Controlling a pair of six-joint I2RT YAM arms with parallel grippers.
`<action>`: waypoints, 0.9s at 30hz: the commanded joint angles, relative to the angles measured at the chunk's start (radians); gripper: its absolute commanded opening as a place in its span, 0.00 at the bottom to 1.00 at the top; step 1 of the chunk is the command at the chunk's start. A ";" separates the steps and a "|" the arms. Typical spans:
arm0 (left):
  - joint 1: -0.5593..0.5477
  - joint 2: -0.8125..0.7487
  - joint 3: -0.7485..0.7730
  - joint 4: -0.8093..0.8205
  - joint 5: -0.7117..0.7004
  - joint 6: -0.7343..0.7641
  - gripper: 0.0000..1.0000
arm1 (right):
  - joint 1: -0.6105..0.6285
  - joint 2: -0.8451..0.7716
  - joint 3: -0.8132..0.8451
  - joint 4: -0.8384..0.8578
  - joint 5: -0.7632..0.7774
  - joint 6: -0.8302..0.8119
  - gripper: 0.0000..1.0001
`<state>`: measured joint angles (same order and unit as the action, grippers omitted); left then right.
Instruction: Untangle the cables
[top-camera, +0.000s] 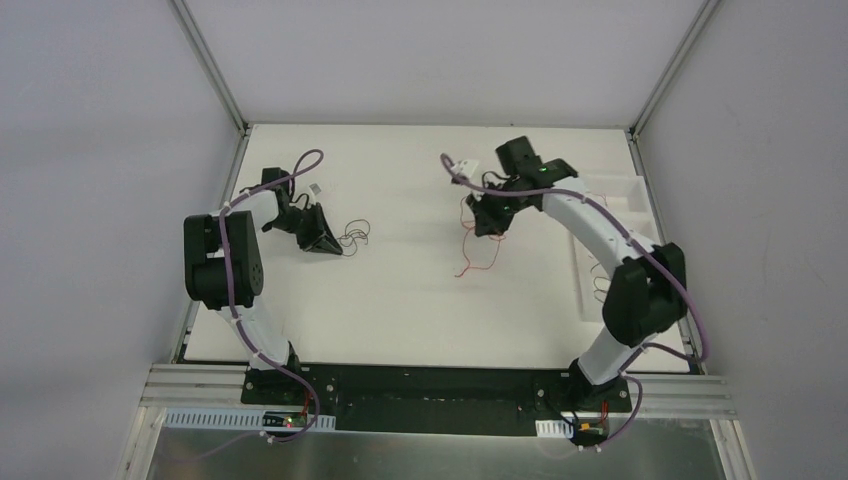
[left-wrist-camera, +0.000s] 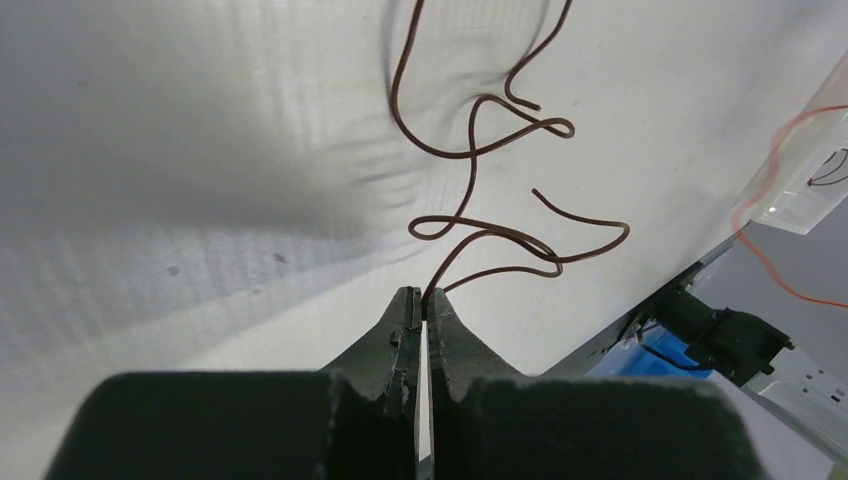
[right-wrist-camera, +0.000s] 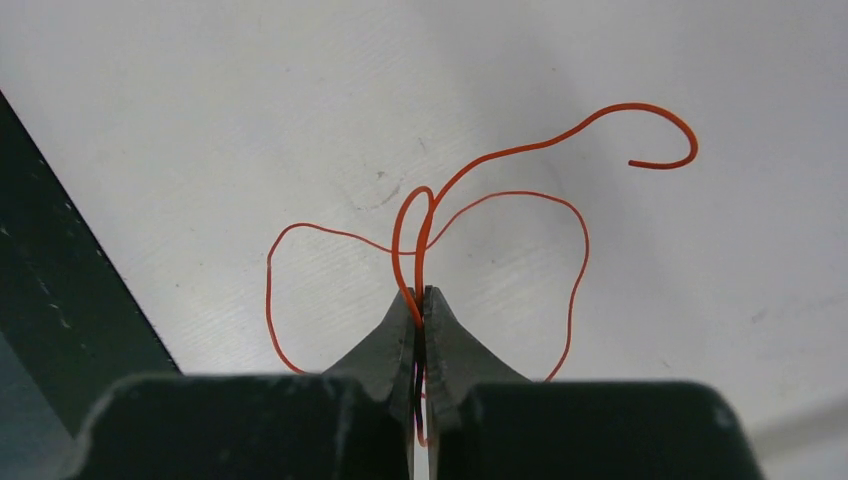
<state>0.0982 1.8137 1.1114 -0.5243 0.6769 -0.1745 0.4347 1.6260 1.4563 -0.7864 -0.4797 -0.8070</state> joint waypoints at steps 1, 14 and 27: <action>-0.032 -0.023 0.028 0.022 0.020 0.020 0.00 | -0.101 -0.159 0.031 -0.182 -0.072 0.165 0.00; -0.061 -0.028 -0.010 0.076 0.026 -0.006 0.00 | -0.477 -0.243 0.192 -0.393 -0.060 0.163 0.00; -0.061 -0.001 -0.013 0.079 0.017 -0.041 0.00 | -0.866 0.026 0.333 -0.553 -0.176 0.208 0.00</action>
<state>0.0448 1.8137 1.1072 -0.4484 0.6796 -0.1944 -0.3805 1.5940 1.7218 -1.2778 -0.5842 -0.6563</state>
